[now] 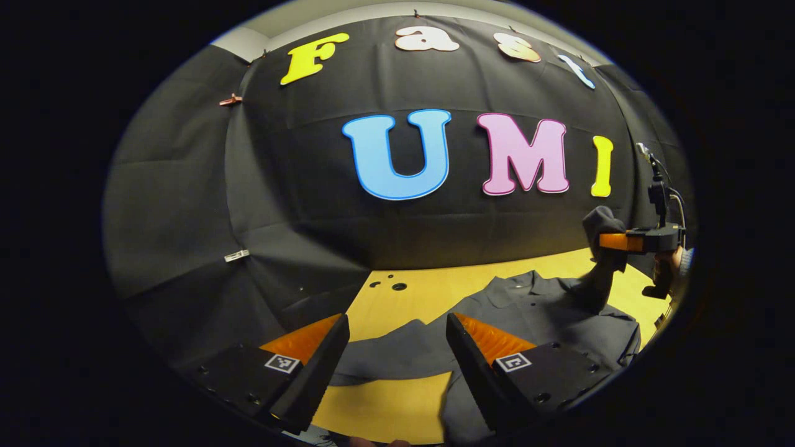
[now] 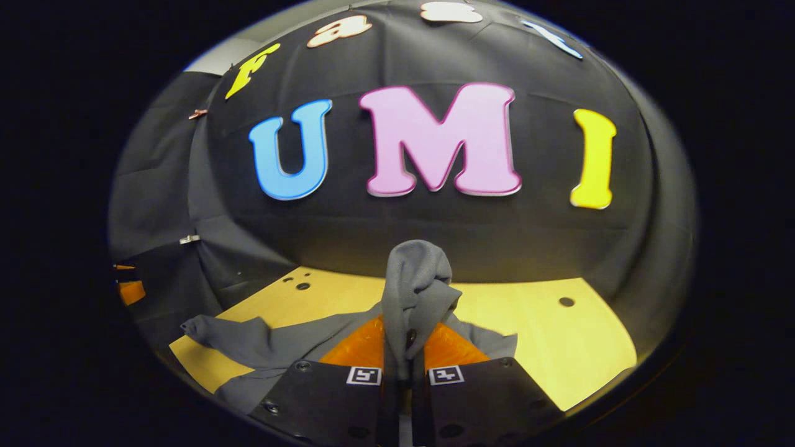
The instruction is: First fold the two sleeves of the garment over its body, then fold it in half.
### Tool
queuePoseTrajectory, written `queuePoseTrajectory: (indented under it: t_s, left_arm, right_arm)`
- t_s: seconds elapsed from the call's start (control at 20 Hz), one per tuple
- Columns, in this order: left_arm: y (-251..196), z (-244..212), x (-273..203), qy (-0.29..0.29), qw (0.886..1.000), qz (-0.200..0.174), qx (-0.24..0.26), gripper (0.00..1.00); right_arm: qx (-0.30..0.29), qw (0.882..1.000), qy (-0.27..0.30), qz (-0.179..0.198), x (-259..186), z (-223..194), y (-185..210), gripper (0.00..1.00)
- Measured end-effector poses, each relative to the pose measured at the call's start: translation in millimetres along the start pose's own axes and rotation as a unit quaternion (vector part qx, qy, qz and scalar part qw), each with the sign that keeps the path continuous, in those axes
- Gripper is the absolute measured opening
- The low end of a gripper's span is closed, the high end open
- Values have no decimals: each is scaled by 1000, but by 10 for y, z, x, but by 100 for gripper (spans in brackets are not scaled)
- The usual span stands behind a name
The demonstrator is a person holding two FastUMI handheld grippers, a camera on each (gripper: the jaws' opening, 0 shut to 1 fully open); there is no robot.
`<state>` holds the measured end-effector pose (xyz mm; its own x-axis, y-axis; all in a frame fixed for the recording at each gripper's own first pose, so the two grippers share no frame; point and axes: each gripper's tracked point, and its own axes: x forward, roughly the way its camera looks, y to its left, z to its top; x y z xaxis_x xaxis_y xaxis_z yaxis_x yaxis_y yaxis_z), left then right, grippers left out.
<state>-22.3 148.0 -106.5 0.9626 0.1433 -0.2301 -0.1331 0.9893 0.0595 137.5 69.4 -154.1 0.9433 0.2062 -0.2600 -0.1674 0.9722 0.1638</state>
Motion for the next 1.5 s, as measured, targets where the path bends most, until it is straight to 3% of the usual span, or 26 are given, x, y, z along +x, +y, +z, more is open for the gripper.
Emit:
queuePoseTrajectory:
  t_s: [0.25, 0.65, 0.75, 0.8, 0.85, 0.9, 1.05, 1.1, 1.25, 1.3, 1.35, 1.4, 1.45, 1.5]
  left_arm:
    - [460, -269, -13, 19, 1000, 25, 0, 98]
    - [987, -635, 205, 47, 997, 52, -13, 99]
    - [1061, -699, 270, 51, 997, 55, -15, 99]
    - [1086, -734, 306, 53, 997, 55, -13, 99]
    - [1116, -763, 358, 55, 997, 56, -11, 99]
    - [1143, -814, 403, 59, 997, 56, -10, 99]
    - [1225, -918, 520, 69, 996, 56, -17, 99]
    - [1249, -950, 562, 72, 996, 54, -19, 99]
    - [1312, -1064, 695, 80, 995, 54, -23, 99]
    - [1335, -1108, 728, 84, 995, 54, -24, 99]
    - [1345, -1151, 776, 87, 994, 53, -27, 99]
    - [1367, -1206, 814, 90, 994, 52, -30, 99]
    - [1379, -1242, 875, 93, 994, 51, -34, 99]
    - [1387, -1294, 932, 96, 993, 51, -39, 99]
  right_arm:
    - [-6, 996, 84, 39, 406, -866, 617, 13]
    - [18, 982, 185, 32, 697, -1684, 912, 17]
    - [23, 979, 202, 31, 718, -1797, 951, 18]
    - [28, 976, 212, 30, 731, -1855, 970, 13]
    - [32, 974, 221, 29, 732, -1909, 997, 27]
    - [33, 973, 226, 27, 743, -1936, 1008, 32]
    - [39, 971, 235, 22, 768, -1999, 1065, 24]
    - [42, 970, 238, 24, 764, -2004, 1088, 36]
    - [54, 967, 246, 37, 724, -2000, 1188, 43]
    - [57, 966, 247, 43, 703, -1981, 1216, 36]
    - [60, 966, 246, 49, 673, -1954, 1242, 52]
    - [64, 966, 245, 56, 650, -1923, 1286, 56]
    - [69, 965, 245, 63, 603, -1881, 1326, 58]
    - [76, 963, 247, 72, 563, -1845, 1366, 49]
